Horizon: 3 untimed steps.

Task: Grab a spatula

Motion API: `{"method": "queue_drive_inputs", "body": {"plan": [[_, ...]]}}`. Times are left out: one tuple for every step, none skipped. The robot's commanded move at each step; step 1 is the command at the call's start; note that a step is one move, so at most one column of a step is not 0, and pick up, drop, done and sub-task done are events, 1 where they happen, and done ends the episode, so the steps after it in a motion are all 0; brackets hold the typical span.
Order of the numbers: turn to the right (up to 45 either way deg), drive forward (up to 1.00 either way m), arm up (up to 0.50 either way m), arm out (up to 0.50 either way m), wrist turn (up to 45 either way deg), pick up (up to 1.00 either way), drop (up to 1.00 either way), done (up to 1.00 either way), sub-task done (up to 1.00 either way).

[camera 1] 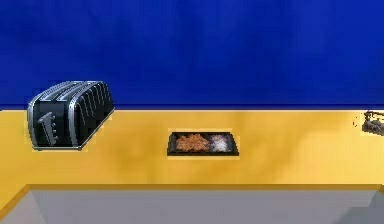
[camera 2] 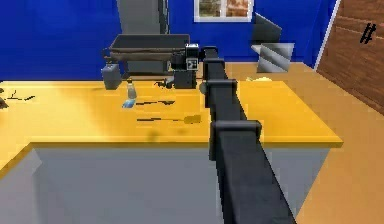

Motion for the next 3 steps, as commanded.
{"method": "queue_drive_inputs", "body": {"plan": [[0.0, 0.00, -0.16, 0.00, 0.0, 0.00, 0.00, 0.00, 0.00], [0.0, 0.00, 0.00, 0.00, 0.0, 1.00, 0.00, 0.00, 0.00], [0.0, 0.00, 0.10, 0.00, 0.0, 0.00, 0.00, 0.00, 0.00]]}}
